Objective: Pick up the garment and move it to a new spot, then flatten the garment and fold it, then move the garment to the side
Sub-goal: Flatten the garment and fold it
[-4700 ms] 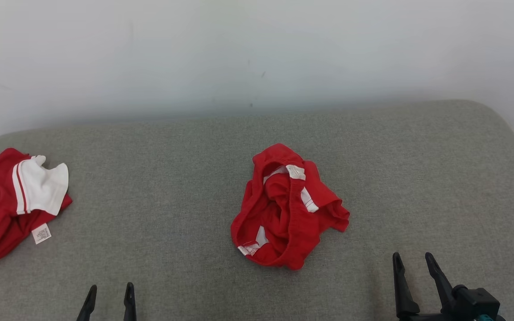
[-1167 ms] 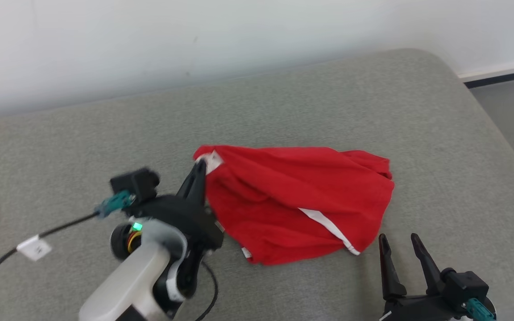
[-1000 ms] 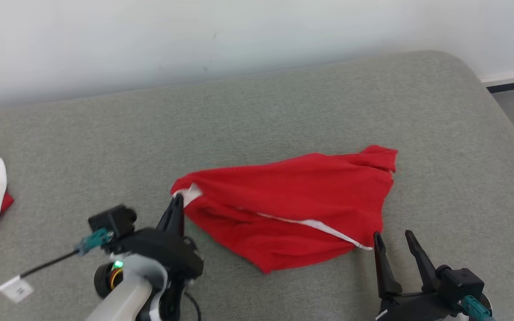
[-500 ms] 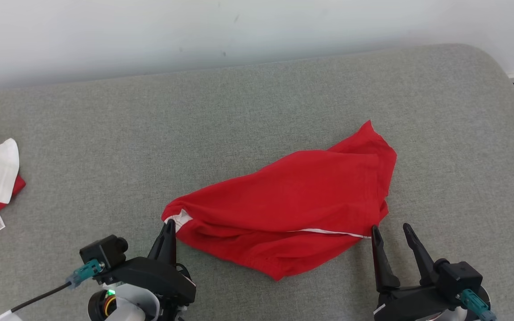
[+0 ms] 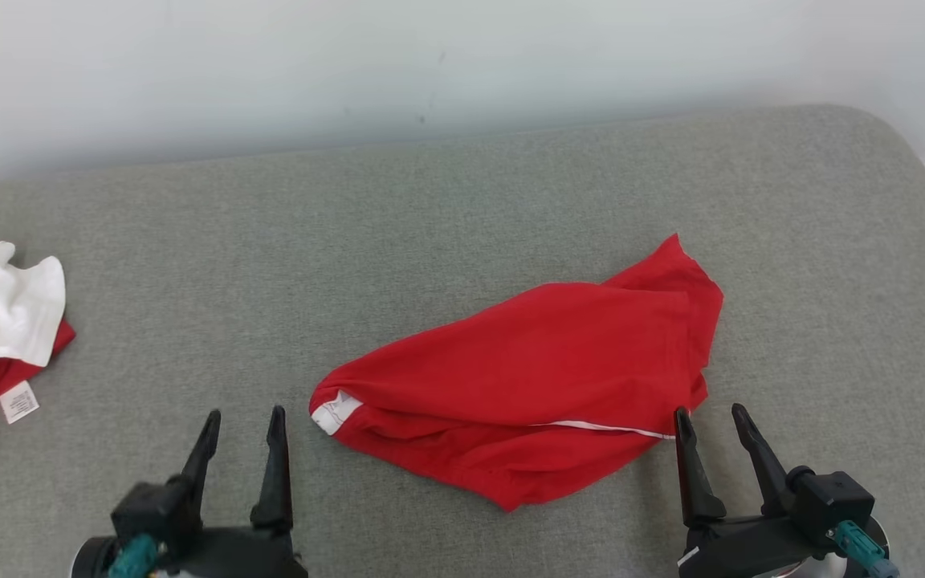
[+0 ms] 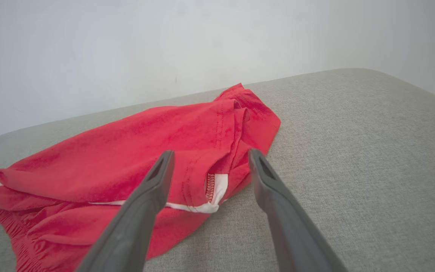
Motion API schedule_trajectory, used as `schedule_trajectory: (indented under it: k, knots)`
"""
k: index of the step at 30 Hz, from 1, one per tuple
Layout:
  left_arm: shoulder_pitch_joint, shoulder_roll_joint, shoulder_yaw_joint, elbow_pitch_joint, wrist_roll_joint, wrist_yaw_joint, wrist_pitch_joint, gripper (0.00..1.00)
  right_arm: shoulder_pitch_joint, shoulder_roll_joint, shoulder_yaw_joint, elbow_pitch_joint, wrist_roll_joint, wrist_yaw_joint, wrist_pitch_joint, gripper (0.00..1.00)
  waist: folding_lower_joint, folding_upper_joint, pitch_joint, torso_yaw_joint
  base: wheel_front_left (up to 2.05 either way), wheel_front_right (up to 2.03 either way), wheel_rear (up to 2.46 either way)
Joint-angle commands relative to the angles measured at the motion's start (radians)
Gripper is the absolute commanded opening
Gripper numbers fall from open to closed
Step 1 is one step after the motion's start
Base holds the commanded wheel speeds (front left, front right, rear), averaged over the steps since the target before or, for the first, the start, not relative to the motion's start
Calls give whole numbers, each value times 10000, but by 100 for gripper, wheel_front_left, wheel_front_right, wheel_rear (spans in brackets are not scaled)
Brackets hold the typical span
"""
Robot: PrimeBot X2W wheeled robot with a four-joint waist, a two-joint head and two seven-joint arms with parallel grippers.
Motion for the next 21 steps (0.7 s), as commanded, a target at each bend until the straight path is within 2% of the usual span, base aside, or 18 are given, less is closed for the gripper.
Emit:
schedule_trajectory:
  k: [1, 5, 10, 21]
  knots:
    - [398, 36, 156, -241, 783, -102, -33, 100, 65, 23, 20, -52, -5, -22, 73, 100, 1, 0, -120, 136, 0, 0, 0]
    - [1392, -457, 1055, -1016, 2326, -255, -32, 100, 102, 22, 28, -144, 16, -22, 269, 100, 1, 0, -224, 320, 0, 0, 0]
    - [2376, -1106, 2169, -1424, 3589, -693, -33, 100, 68, 19, 61, -241, -100, -22, 784, 100, 1, 0, -268, 504, 0, 0, 0]
    - [2954, -1964, 3279, -1036, 5115, -1757, -34, 100, 179, 25, -483, -362, 72, -22, 2621, 100, 1, 0, -344, 772, 0, 0, 0]
